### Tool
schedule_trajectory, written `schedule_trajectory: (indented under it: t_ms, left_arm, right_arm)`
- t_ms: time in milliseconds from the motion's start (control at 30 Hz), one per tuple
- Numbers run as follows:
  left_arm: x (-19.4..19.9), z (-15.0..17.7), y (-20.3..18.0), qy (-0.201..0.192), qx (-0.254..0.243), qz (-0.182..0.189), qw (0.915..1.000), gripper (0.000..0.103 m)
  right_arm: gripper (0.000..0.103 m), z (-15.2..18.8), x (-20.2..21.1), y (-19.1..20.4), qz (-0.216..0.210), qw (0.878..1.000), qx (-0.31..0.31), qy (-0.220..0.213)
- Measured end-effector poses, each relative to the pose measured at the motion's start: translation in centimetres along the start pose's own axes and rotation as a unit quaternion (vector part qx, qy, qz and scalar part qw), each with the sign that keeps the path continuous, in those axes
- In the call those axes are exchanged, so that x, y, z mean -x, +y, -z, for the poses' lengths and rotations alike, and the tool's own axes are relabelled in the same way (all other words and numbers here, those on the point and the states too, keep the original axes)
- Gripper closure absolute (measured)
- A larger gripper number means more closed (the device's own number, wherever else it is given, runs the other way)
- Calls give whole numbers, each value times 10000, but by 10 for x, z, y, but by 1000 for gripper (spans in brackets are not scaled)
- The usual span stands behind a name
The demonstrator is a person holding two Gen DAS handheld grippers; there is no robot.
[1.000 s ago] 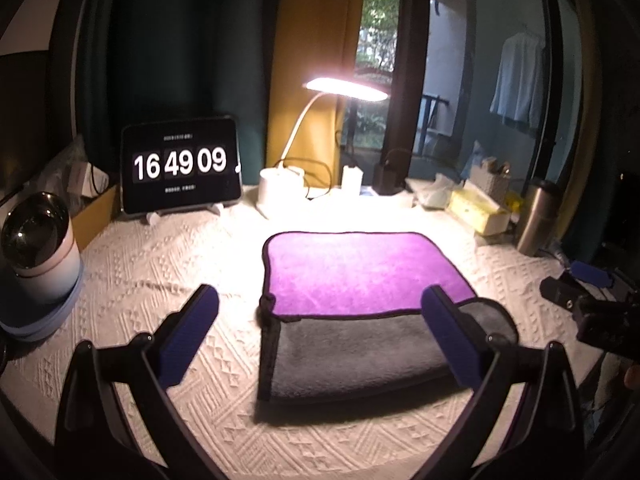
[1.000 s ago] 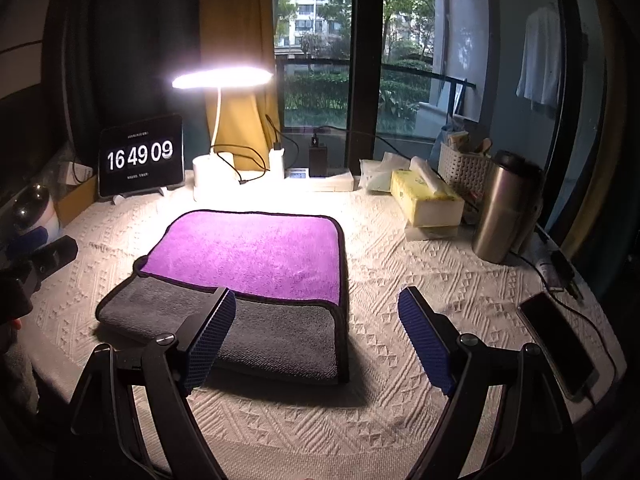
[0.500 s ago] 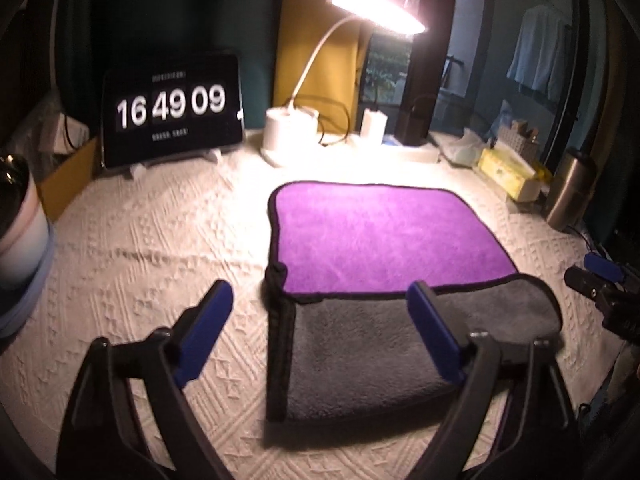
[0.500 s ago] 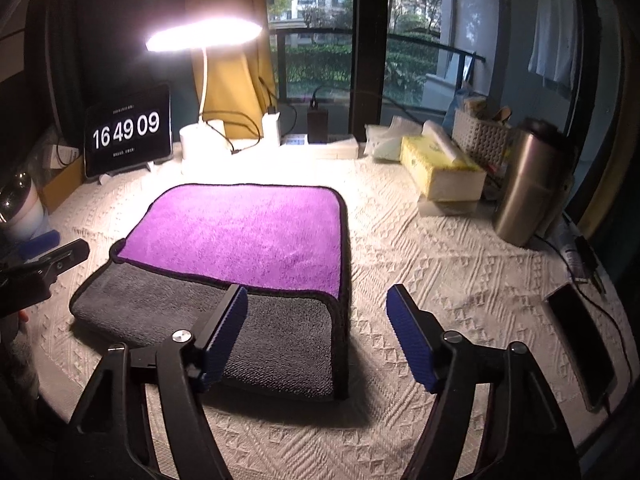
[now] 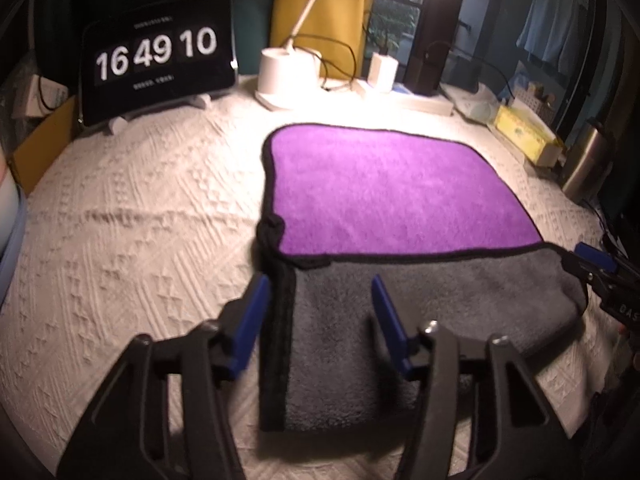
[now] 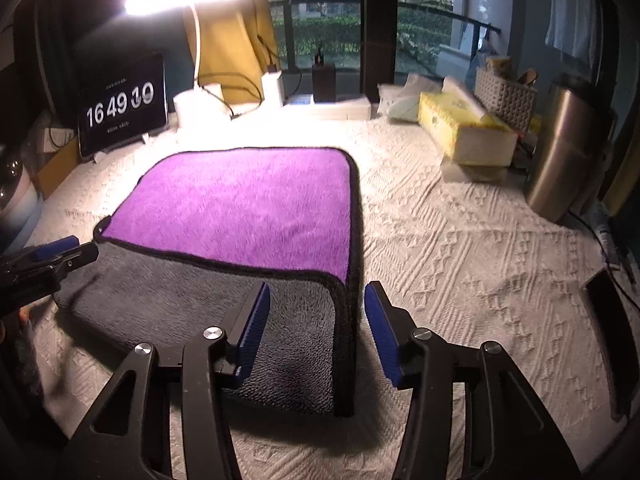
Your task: Fold towel
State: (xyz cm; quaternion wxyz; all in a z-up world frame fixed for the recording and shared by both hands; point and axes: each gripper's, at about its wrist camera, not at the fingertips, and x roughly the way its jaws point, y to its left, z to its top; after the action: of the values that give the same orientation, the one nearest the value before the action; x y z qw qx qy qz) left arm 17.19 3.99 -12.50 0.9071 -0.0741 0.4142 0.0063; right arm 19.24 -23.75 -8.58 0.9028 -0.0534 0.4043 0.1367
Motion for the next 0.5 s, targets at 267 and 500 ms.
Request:
schedule_trajectory:
  t_ms: [267,500]
  left_arm:
    - [-4,2,-1,42,-68,-149,9999,73]
    - [1,3,-5,-100,-222,-167,9996,96]
  right_arm:
    - [60,6,-17,-5,31,9997,-62,231]
    - [94,6,-21,-3,29,9998,-1,222]
